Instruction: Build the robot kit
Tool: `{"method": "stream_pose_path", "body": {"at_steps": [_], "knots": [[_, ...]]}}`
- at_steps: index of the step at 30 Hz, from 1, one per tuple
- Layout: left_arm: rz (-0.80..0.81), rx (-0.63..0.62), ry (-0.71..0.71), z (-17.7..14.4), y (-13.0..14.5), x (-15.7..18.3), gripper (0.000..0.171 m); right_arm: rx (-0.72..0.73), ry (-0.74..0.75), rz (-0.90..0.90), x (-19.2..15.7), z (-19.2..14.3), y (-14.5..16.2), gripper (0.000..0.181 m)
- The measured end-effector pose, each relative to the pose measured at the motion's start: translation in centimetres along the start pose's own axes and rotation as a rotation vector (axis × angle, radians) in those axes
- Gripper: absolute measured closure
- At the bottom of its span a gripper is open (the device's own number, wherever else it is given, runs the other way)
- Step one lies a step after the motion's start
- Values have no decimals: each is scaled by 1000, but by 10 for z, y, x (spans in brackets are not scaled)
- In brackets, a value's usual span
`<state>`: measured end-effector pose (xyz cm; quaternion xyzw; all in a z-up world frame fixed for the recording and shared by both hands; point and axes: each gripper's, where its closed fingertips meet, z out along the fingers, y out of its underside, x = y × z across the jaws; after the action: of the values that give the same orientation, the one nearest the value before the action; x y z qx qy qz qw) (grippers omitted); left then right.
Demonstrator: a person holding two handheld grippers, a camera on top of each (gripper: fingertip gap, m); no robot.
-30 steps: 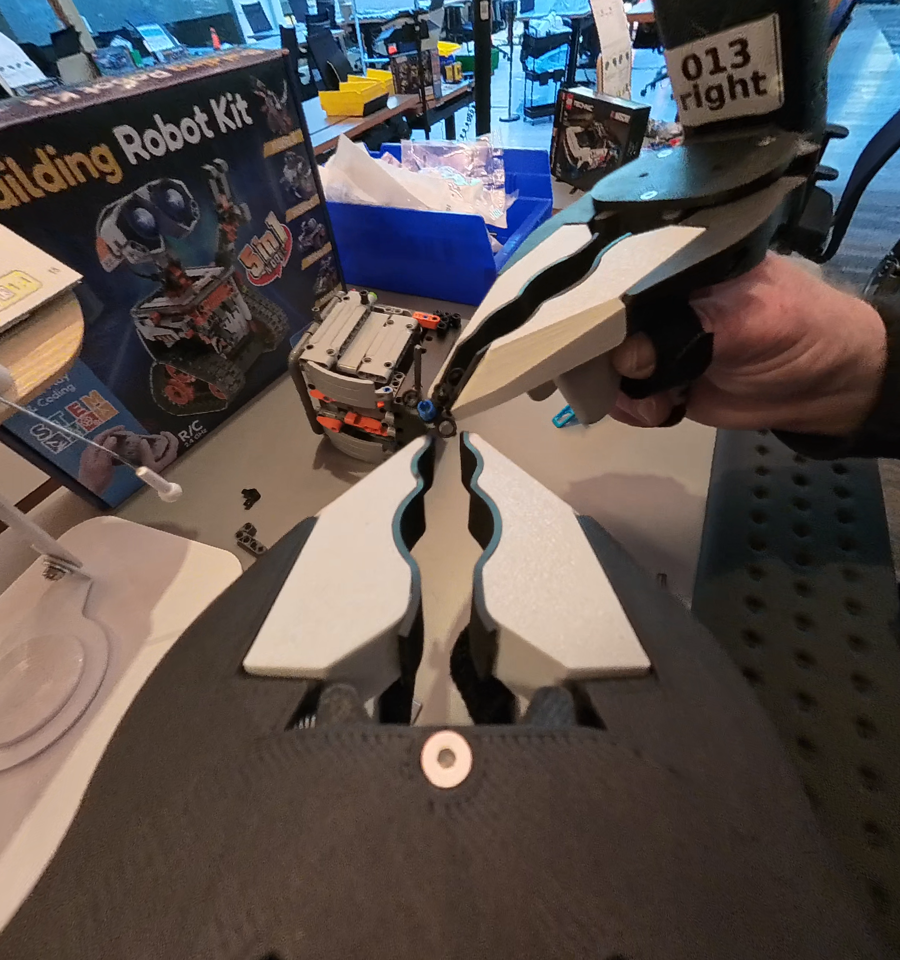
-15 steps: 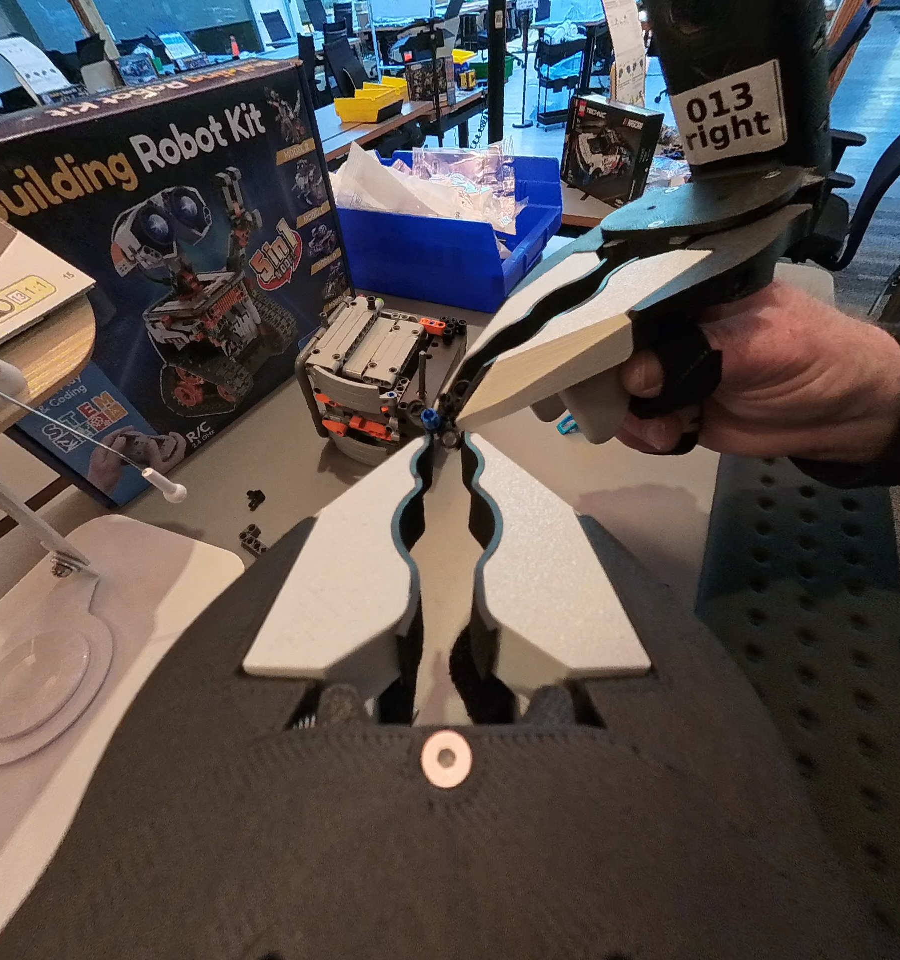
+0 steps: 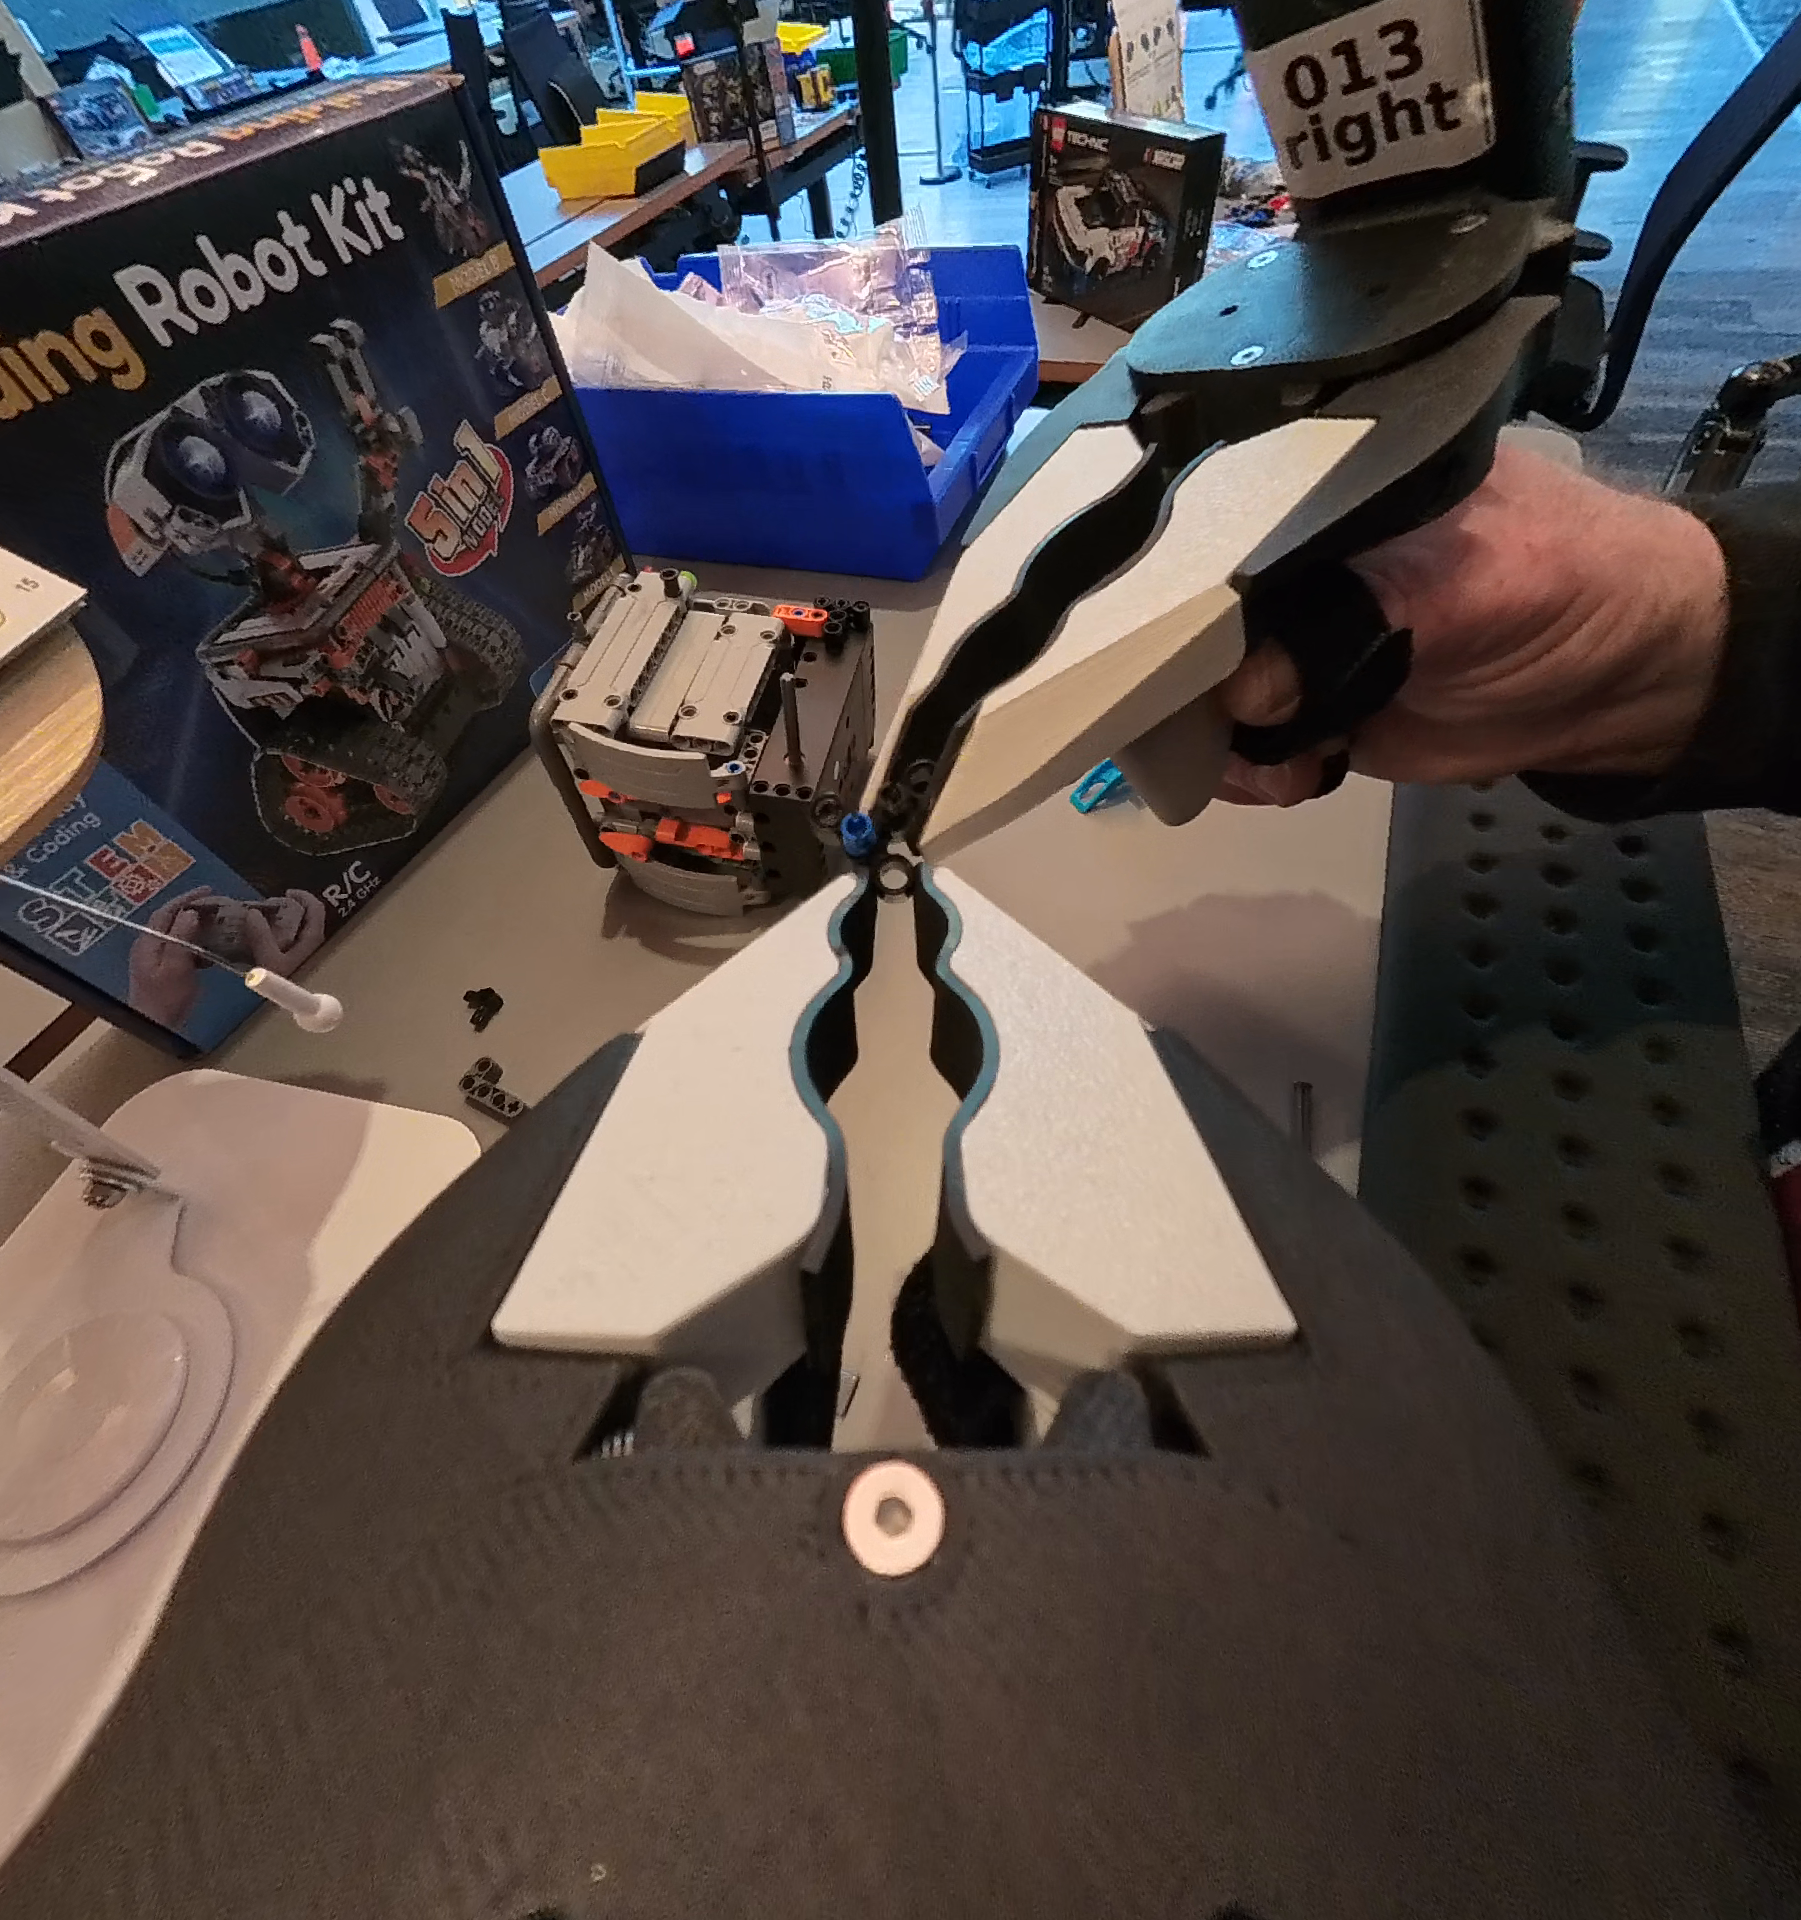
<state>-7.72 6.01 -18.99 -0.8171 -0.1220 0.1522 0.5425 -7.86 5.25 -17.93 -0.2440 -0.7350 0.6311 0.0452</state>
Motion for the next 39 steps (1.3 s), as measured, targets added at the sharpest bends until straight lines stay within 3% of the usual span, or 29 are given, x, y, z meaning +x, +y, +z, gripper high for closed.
{"method": "stream_pose_path", "body": {"at_steps": [30, 39], "knots": [[-43, 15, 27, 0, 4, 0, 166, -47, 12, -50, 2, 2, 6, 174], [-68, 34, 20, -1, 3, -3, 162, -89, 117, -222, 7, 1, 3, 174]]}}
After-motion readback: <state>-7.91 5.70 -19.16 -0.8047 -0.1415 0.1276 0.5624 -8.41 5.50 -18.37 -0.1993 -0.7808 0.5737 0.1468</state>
